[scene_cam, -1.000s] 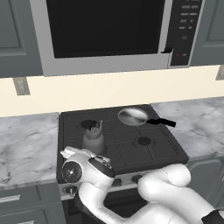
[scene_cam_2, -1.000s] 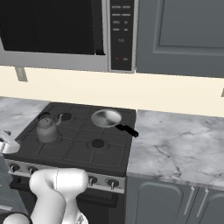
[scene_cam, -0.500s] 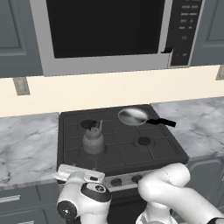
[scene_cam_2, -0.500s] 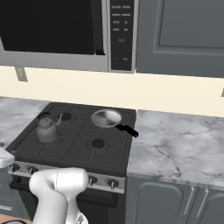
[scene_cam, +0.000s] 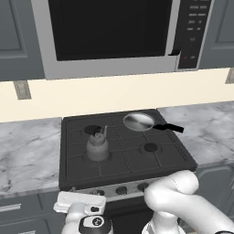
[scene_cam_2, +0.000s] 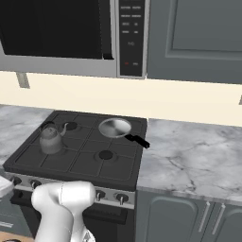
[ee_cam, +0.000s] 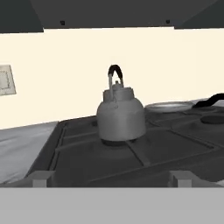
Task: Pick the kettle from the counter and place it on a stove burner. Then turn the burner on.
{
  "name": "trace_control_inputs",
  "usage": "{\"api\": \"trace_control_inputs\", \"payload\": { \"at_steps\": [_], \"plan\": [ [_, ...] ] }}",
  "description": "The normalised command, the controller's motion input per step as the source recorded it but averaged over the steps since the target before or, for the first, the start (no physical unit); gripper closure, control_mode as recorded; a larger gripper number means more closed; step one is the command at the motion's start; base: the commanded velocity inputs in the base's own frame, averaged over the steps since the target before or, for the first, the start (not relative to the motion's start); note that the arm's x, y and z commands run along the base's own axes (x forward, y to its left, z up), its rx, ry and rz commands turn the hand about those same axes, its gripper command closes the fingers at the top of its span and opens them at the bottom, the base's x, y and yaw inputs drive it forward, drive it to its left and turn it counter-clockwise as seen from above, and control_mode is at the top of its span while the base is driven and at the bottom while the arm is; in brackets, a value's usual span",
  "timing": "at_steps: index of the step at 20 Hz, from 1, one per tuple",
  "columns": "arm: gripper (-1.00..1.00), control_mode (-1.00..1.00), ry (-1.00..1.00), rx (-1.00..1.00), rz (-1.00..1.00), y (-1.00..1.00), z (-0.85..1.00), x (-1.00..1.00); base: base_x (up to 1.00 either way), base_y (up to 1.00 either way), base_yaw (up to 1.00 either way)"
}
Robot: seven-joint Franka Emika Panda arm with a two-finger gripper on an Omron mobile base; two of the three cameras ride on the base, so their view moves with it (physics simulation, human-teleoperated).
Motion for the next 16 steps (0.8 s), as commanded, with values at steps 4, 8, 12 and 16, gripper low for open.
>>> {"api": "trace_control_inputs", "payload": {
  "at_steps": [4,8,12,16],
  "plan": [
    [-1.00,-1.00,-0.07,-0.07,0.01,0.13,-0.43,-0.08,0.00,0.00,0.00],
    [-1.00,-1.00,-0.03,-0.07,0.00,0.12,-0.47,0.00,0.00,0.00,0.00],
    [-1.00,-1.00,-0.02,-0.05,0.00,0.16,-0.49,0.00,0.00,0.00,0.00],
    [-1.00,-1.00,0.00,-0.04,0.00,0.21,-0.48,0.00,0.00,0.00,0.00]
  ]
}}
